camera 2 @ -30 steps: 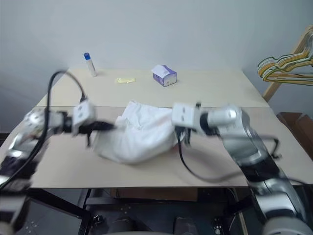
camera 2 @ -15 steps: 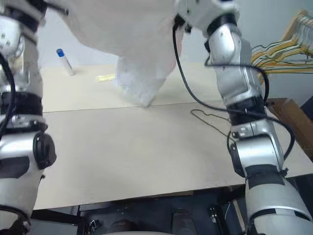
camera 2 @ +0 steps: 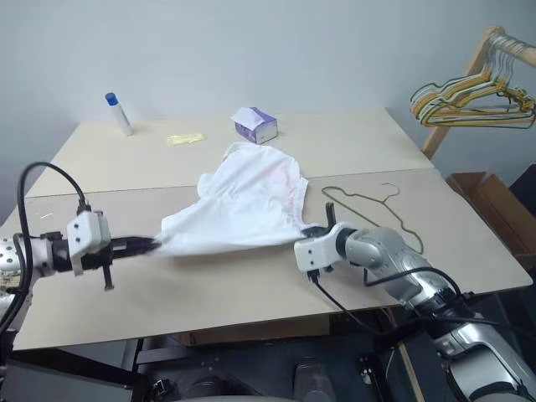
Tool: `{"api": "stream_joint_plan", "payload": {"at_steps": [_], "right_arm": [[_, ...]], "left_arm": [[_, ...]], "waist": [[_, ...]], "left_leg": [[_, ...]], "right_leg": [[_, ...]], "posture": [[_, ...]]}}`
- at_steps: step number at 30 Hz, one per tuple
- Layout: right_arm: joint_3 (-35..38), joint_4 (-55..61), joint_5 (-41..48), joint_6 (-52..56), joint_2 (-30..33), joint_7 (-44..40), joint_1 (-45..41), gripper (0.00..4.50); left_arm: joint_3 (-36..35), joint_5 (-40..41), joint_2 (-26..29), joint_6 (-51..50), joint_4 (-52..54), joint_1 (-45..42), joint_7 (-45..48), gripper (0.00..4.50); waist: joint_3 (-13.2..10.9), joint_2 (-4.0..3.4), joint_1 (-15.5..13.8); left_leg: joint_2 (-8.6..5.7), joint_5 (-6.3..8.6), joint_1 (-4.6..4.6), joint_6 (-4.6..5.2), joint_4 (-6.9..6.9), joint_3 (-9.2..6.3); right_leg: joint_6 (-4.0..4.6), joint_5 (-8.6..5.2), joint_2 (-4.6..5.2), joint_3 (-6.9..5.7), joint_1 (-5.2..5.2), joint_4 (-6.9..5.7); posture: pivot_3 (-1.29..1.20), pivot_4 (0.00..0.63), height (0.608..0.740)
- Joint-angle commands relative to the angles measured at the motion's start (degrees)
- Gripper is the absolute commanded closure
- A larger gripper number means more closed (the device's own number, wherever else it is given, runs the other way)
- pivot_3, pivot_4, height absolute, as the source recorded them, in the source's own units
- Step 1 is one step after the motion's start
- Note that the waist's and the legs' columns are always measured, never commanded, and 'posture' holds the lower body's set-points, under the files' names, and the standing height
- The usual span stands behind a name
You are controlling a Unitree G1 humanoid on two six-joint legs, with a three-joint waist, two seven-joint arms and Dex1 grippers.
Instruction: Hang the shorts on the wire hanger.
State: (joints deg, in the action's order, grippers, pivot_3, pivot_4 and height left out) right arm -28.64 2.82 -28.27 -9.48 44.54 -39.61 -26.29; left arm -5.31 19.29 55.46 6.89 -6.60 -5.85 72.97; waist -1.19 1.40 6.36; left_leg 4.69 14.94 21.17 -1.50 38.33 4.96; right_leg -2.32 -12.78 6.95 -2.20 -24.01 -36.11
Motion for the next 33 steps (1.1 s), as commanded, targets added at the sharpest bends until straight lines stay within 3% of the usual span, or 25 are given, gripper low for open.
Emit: {"api": "stream_joint_plan", "payload": {"at_steps": [1,7,15,22,26,29,33], "right_arm": [[3.0,6.7,2.6,1.4,1.1,-5.3,0.4,4.46],[4.2,17.8,5.3,6.7,7.5,-17.6,6.4,4.46],[4.1,22.0,4.7,11.7,6.3,-19.7,10.4,4.46],[6.6,24.6,8.0,12.7,7.0,-22.1,11.3,2.34],[13.5,28.0,17.0,17.8,9.2,-26.3,12.7,0.93],[20.6,28.1,23.5,24.1,9.7,-26.8,12.6,0.00],[26.3,24.4,26.3,33.2,9.6,-24.3,10.9,0.00]], "left_arm": [[1.6,-4.1,4.4,4.3,1.5,1.9,5.0,4.50],[3.3,-7.1,7.0,5.9,4.4,4.6,7.2,4.50],[4.2,-7.6,6.4,4.5,7.9,6.2,6.5,4.50],[2.5,-6.6,9.3,2.4,8.6,7.2,9.6,2.49],[-0.6,-4.8,13.8,0.3,6.8,6.2,12.5,1.11],[-2.8,-1.3,13.6,-1.7,5.1,3.4,12.7,0.09],[-5.2,4.3,10.0,-5.4,5.3,-1.0,11.1,0.04]], "waist": [[0.0,0.00,-0.8],[0.0,0.00,-3.0],[0.0,0.00,-3.5],[0.0,0.01,-3.7],[0.0,0.01,-3.8],[0.0,0.01,-4.0],[0.0,0.01,-3.9]], "left_leg": [[0.02,0.00,-0.01,0.00,0.01,0.00],[0.06,0.07,0.21,0.05,0.01,0.02],[0.20,0.11,0.14,0.04,0.22,0.03],[0.27,0.20,0.21,0.01,0.32,0.02],[0.29,0.21,0.21,0.02,0.40,0.01],[0.30,0.22,0.20,0.03,0.40,-0.01],[0.30,0.23,0.21,0.03,0.41,-0.01]], "right_leg": [[0.02,0.00,-0.02,0.00,0.01,0.00],[0.41,0.13,-0.08,-0.03,-0.15,0.05],[0.14,-0.10,-0.24,-0.03,-0.10,-0.02],[0.31,-0.05,-0.34,-0.02,-0.13,-0.01],[0.25,-0.09,-0.36,-0.01,-0.12,-0.03],[0.24,-0.11,-0.36,-0.02,-0.10,-0.03],[0.29,-0.08,-0.36,-0.02,-0.08,-0.02]], "posture": [[-0.03,0.000,0.740],[-0.04,0.000,0.740],[-0.05,0.000,0.740],[-0.05,0.000,0.740],[-0.05,0.000,0.740],[-0.06,0.000,0.740],[-0.07,0.000,0.740]]}}
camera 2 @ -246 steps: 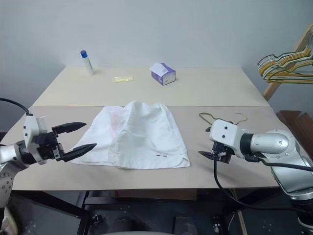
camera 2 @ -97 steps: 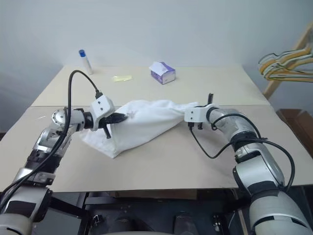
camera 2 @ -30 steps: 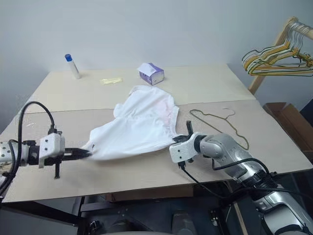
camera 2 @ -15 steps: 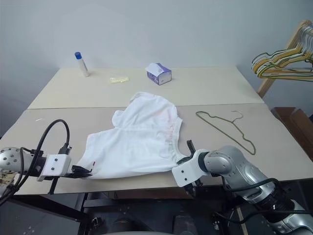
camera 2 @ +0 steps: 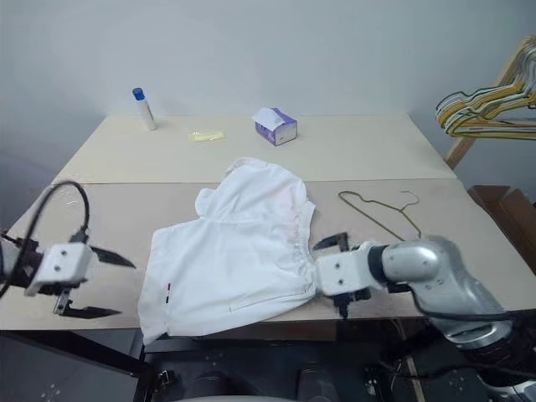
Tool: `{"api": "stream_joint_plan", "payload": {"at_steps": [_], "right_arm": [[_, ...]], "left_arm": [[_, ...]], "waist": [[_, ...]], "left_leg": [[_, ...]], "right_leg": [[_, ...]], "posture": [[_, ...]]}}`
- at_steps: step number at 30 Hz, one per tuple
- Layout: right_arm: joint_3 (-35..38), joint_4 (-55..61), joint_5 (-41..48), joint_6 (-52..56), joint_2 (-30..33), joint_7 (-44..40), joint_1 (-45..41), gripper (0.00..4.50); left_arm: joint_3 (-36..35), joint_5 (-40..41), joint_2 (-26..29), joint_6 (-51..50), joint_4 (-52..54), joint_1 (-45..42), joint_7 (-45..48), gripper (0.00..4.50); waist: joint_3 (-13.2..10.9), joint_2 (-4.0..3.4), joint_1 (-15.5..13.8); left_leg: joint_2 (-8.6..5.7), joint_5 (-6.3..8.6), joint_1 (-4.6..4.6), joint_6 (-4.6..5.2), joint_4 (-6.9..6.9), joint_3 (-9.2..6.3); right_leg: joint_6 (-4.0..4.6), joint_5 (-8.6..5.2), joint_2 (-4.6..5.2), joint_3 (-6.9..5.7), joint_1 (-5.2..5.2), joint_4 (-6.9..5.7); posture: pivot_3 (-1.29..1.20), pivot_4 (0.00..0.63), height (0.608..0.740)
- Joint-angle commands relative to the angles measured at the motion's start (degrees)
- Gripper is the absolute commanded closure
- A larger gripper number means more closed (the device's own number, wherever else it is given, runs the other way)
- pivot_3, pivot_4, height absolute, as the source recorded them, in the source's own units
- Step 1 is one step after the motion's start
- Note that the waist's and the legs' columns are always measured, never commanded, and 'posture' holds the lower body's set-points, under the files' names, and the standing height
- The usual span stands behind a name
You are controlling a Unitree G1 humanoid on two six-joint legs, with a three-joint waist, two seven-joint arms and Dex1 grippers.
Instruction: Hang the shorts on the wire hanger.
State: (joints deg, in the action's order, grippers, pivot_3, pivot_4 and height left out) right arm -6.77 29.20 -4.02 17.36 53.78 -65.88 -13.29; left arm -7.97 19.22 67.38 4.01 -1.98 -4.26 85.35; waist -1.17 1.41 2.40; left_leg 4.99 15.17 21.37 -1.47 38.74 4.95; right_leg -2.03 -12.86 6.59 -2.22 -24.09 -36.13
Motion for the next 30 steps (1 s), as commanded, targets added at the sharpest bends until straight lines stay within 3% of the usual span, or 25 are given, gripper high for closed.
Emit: {"api": "stream_joint_plan", "payload": {"at_steps": [1,5,13,18,24,30], "right_arm": [[5.6,-4.7,2.1,9.1,-0.2,3.6,-3.1,0.00],[7.4,-16.2,3.5,16.8,-2.4,8.1,-8.4,0.00],[5.9,-40.2,3.5,13.3,-6.9,13.9,-20.2,0.00],[3.2,-53.8,1.8,8.8,-7.0,13.6,-28.7,0.00],[1.8,-65.3,2.1,5.4,-6.3,8.1,-34.8,0.00],[-0.8,-78.1,0.2,1.3,-7.0,3.7,-40.0,0.00]], "left_arm": [[-2.8,6.2,-3.4,-4.0,1.6,-4.1,-2.1,0.04],[-1.9,10.1,-10.0,-10.0,5.8,-9.7,-7.9,0.04],[2.7,11.1,-19.6,-20.6,12.6,-17.0,-18.4,0.04],[6.9,6.3,-21.4,-20.9,9.5,-21.7,-20.1,0.04],[8.5,6.1,-22.9,-24.0,6.6,-26.9,-19.6,0.04],[8.2,8.0,-23.4,-27.4,8.4,-27.4,-18.8,0.04]], "waist": [[0.0,-0.01,0.1],[0.0,0.03,0.3],[0.0,0.04,1.7],[0.0,0.01,2.5],[0.0,0.01,3.0],[-1.4,-0.14,3.0]], "left_leg": [[0.00,0.01,0.00,0.02,0.00,0.00],[-0.01,0.01,0.00,0.02,0.10,0.00],[-0.03,0.01,0.02,0.02,0.08,-0.06],[-0.04,0.01,0.00,0.03,0.06,-0.07],[-0.04,0.01,0.01,0.04,0.03,-0.09],[-0.05,0.02,-0.20,0.06,0.04,-0.08]], "right_leg": [[0.06,0.04,-0.02,0.00,0.00,0.01],[0.27,0.18,-0.02,0.01,0.07,-0.01],[0.25,0.23,-0.05,0.04,0.13,0.05],[0.25,0.23,-0.07,0.08,0.10,0.03],[0.24,0.23,-0.07,0.08,0.12,0.08],[0.23,0.24,-0.07,0.15,0.33,0.08]], "posture": [[-0.07,0.000,0.740],[-0.08,0.000,0.740],[-0.07,0.000,0.740],[-0.04,0.000,0.740],[-0.02,0.000,0.740],[-0.02,0.079,0.740]]}}
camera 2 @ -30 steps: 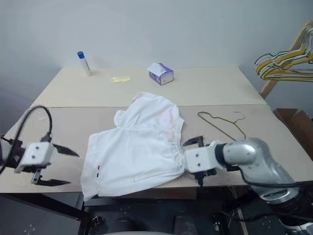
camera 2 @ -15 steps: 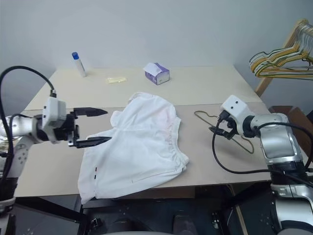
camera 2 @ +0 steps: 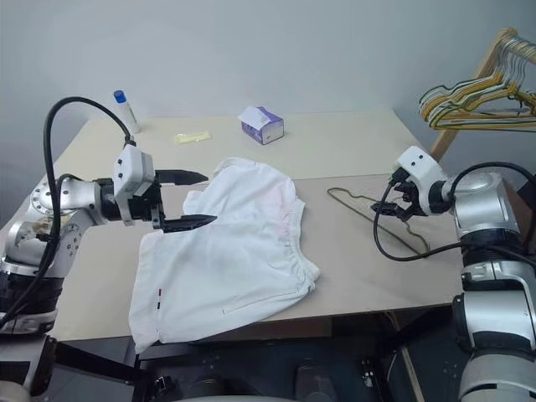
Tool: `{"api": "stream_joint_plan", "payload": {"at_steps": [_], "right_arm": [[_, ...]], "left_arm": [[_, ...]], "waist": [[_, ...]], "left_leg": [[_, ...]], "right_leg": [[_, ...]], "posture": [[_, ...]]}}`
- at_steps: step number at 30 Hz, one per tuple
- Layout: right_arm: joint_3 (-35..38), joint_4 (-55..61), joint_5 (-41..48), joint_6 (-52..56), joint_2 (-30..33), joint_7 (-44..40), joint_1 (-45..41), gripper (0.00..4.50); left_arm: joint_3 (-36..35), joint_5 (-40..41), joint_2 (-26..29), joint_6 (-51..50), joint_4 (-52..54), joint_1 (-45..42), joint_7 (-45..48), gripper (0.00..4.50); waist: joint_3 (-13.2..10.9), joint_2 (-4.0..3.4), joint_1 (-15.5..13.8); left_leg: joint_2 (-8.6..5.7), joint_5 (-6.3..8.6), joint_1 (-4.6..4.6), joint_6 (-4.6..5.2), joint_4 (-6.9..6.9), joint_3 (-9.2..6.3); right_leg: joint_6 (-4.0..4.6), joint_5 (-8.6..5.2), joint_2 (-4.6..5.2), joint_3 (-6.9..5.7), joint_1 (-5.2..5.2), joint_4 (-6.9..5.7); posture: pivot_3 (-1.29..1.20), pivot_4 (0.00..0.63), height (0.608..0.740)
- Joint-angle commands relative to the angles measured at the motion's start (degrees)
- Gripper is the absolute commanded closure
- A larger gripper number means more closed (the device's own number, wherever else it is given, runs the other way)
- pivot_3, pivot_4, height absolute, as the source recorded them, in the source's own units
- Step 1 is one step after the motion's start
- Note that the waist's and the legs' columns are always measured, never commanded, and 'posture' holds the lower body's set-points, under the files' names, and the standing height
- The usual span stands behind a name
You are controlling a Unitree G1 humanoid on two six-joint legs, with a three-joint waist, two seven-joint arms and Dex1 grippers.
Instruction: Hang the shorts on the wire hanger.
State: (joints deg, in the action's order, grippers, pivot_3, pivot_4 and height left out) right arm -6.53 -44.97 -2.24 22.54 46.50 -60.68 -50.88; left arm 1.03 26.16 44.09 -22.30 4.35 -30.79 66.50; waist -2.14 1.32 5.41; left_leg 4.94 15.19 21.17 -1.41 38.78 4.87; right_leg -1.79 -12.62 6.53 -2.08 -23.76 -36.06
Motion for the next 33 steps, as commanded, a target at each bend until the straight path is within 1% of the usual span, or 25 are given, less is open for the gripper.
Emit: {"api": "stream_joint_plan", "payload": {"at_steps": [1,5,7,10,16,19,22,28,29,30,33], "right_arm": [[-1.7,-5.7,-2.3,-5.0,0.1,-1.8,-3.0,0.00],[-3.4,-11.9,-4.5,-8.1,-1.4,-1.8,-5.4,0.00],[-3.4,-15.0,-5.1,-8.9,-2.3,-1.2,-6.7,0.00],[-3.3,-19.4,-6.0,-10.4,-3.2,0.0,-8.6,0.00],[-2.6,-25.2,-6.6,-11.4,-4.2,-0.4,-10.9,0.00],[-2.6,-27.7,-6.8,-8.9,-4.7,-1.9,-12.3,0.00],[-3.3,-28.9,-8.0,-8.2,-5.2,-1.0,-12.8,0.55],[-4.0,-29.5,-10.2,-8.0,-5.8,2.0,-12.2,2.65],[-4.0,-29.5,-10.3,-8.1,-5.8,2.4,-12.2,3.08],[-3.9,-29.5,-10.4,-8.1,-5.8,2.8,-12.2,3.41],[-4.3,-29.1,-11.4,-9.9,-5.9,5.2,-11.8,4.47]], "left_arm": [[-0.7,1.2,0.0,-1.6,2.6,-0.6,0.0,0.04],[-0.8,2.4,-0.3,-4.4,5.2,0.4,-1.1,0.04],[-0.9,2.4,-0.6,-5.1,6.0,0.9,-1.6,0.04],[-1.5,2.6,-0.9,-5.8,7.1,1.7,-2.4,0.04],[-2.3,3.2,-0.1,-6.8,9.3,3.9,-3.2,0.04],[-2.4,3.1,0.4,-6.8,9.8,4.6,-3.2,0.04],[-2.6,2.9,0.8,-6.5,10.3,5.0,-3.4,0.00],[-3.1,2.8,1.2,-6.1,10.9,5.8,-4.1,0.00],[-3.1,2.7,1.1,-6.1,10.9,5.8,-4.2,0.00],[-3.0,2.7,1.0,-6.0,11.0,5.8,-4.4,0.00],[-2.7,2.4,0.5,-5.7,11.1,5.9,-5.3,0.00]], "waist": [[-0.8,-0.04,0.0],[-2.5,-0.09,-0.1],[-3.2,-0.20,-0.2],[-4.3,-0.31,-0.7],[-5.1,-0.37,-2.3],[-5.3,-0.37,-2.9],[-5.3,-0.38,-3.2],[-5.3,-0.37,-3.4],[-5.3,-0.37,-3.4],[-5.3,-0.37,-3.4],[-5.3,-0.37,-3.5]], "left_leg": [[0.00,0.00,-0.06,0.00,-0.01,-0.01],[-0.01,0.02,0.00,0.03,-0.06,0.01],[-0.03,0.01,0.22,0.04,-0.05,0.04],[-0.05,0.01,0.25,0.04,-0.03,0.11],[-0.05,0.01,0.31,0.04,-0.02,0.14],[-0.04,0.01,0.31,0.04,-0.02,0.15],[-0.04,0.01,0.32,0.04,-0.01,0.15],[-0.04,0.01,0.34,0.04,0.01,0.15],[-0.04,0.01,0.34,0.03,0.01,0.14],[-0.04,0.01,0.34,0.03,0.01,0.13],[-0.04,0.00,0.34,0.03,0.03,0.13]], "right_leg": [[0.00,-0.01,-0.02,0.02,0.06,-0.01],[0.00,-0.01,-0.03,0.14,-0.05,0.00],[-0.01,0.01,-0.04,0.22,-0.32,-0.03],[-0.04,0.03,-0.03,0.28,-0.39,-0.04],[-0.05,0.03,-0.03,0.27,-0.43,-0.01],[-0.06,0.04,-0.03,0.27,-0.43,-0.01],[-0.06,0.04,-0.03,0.25,-0.43,-0.01],[-0.08,0.05,-0.03,0.23,-0.41,0.02],[-0.08,0.05,-0.03,0.22,-0.41,0.01],[-0.08,0.05,-0.03,0.21,-0.40,0.01],[-0.08,0.05,-0.03,0.20,-0.39,0.00]], "posture": [[-0.01,0.097,0.740],[0.00,0.133,0.740],[0.00,0.142,0.740],[0.01,0.152,0.740],[0.03,0.150,0.740],[0.04,0.146,0.740],[0.04,0.138,0.740],[0.04,0.127,0.740],[0.04,0.124,0.740],[0.04,0.121,0.740],[0.04,0.110,0.740]]}}
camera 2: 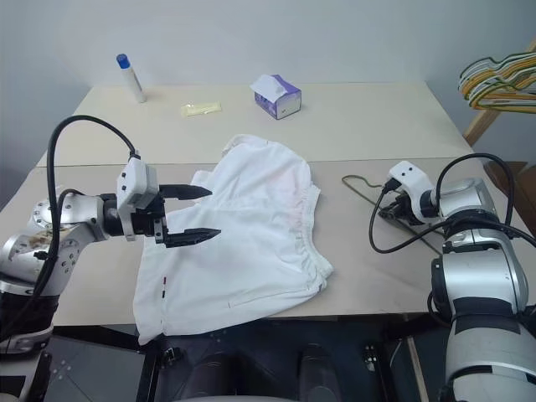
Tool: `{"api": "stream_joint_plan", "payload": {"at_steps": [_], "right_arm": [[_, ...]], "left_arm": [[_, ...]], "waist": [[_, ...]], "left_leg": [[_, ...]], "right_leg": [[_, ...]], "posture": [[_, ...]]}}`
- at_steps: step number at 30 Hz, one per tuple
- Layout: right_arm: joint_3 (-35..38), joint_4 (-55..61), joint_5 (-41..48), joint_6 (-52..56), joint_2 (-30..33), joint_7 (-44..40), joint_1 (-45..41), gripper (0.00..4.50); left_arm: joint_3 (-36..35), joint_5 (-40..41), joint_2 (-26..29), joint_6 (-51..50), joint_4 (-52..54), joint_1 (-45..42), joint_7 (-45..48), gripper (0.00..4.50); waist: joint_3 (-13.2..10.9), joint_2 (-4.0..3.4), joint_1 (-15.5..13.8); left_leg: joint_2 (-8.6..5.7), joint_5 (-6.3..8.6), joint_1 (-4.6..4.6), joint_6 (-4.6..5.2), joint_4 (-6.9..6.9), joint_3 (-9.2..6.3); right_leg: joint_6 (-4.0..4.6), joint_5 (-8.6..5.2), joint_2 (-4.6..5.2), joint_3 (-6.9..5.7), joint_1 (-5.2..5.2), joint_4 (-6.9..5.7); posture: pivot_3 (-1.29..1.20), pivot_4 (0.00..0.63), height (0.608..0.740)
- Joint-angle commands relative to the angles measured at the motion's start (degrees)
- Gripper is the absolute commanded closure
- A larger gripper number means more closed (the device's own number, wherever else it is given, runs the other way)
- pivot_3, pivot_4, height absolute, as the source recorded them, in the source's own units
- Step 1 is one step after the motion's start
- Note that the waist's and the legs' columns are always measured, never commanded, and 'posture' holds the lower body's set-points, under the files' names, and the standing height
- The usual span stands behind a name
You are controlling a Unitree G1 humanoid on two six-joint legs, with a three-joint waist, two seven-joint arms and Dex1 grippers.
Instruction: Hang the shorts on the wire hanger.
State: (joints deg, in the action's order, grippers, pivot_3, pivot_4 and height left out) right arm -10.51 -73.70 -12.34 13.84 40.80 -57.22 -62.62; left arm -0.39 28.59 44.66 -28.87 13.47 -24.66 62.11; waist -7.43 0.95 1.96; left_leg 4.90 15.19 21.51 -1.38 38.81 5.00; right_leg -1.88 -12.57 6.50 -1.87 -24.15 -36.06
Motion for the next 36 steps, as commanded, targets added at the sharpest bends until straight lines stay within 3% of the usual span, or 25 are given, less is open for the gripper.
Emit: {"api": "stream_joint_plan", "payload": {"at_steps": [1,7,9,11,17,23,28,36], "right_arm": [[-0.3,-0.1,-1.5,-1.7,-0.2,2.7,0.0,4.47],[-0.5,3.5,-2.9,-5.7,-0.7,10.7,0.1,4.47],[1.1,8.4,-1.6,-5.7,-1.0,12.5,0.7,4.47],[4.4,17.3,1.2,-2.9,-2.1,15.7,2.8,4.47],[12.1,55.5,5.7,13.3,-8.6,25.4,14.9,4.47],[11.0,80.6,3.0,18.2,-16.4,35.1,23.7,4.47],[7.2,91.0,3.2,16.0,-21.2,37.1,28.2,4.47],[0.2,96.2,-0.9,11.4,-23.4,39.6,32.9,4.47]], "left_arm": [[-1.2,-0.1,-0.3,0.8,2.0,-0.3,-1.4,0.00],[-1.6,1.2,-4.6,-2.5,2.8,-0.8,-7.9,0.00],[-2.3,2.0,-8.8,-4.6,2.9,-1.6,-13.6,0.00],[-4.4,4.9,-14.6,-8.8,3.0,-2.9,-20.9,0.00],[-9.1,15.0,-25.9,-13.0,5.0,-4.7,-29.5,0.00],[-6.6,11.3,-32.1,-11.0,2.1,-10.1,-38.3,0.00],[-9.1,15.1,-37.6,-11.2,0.0,-14.0,-41.8,0.00],[-9.8,14.3,-39.6,-9.2,-2.4,-16.5,-45.1,0.00]], "waist": [[0.0,0.01,0.0],[0.2,0.01,0.3],[0.7,-0.13,0.5],[1.4,-0.13,0.6],[2.6,-0.12,1.6],[3.5,-0.09,1.7],[3.8,-0.06,2.1],[4.3,0.02,3.6]], "left_leg": [[0.00,0.00,0.00,0.00,0.00,0.00],[-0.01,-0.04,0.07,-0.08,0.06,0.00],[-0.01,-0.10,0.23,-0.18,0.07,-0.03],[-0.02,-0.46,0.47,-0.78,0.14,-0.05],[0.00,-0.47,0.51,-0.79,0.21,-0.16],[-0.05,-0.34,0.47,-0.56,0.26,-0.29],[-0.06,-0.22,0.48,-0.35,0.25,-0.31],[-0.06,-0.21,0.45,-0.32,0.26,-0.35]], "right_leg": [[0.00,0.00,0.00,0.00,0.00,0.00],[-0.10,0.08,0.02,0.00,-0.01,0.03],[-0.13,0.11,0.03,-0.03,-0.11,0.05],[-0.19,0.15,0.04,-0.06,-0.25,0.10],[-0.24,0.25,0.04,-0.16,-0.18,0.15],[-0.22,0.26,0.04,-0.23,-0.07,0.13],[-0.21,0.26,0.03,-0.25,-0.06,0.19],[-0.20,0.27,0.03,-0.25,-0.02,0.18]], "posture": [[0.04,0.106,0.740],[0.02,0.048,0.740],[0.01,0.000,0.740],[-0.01,0.000,0.740],[-0.05,0.000,0.740],[-0.06,0.000,0.740],[-0.08,0.000,0.740],[-0.09,0.000,0.740]]}}
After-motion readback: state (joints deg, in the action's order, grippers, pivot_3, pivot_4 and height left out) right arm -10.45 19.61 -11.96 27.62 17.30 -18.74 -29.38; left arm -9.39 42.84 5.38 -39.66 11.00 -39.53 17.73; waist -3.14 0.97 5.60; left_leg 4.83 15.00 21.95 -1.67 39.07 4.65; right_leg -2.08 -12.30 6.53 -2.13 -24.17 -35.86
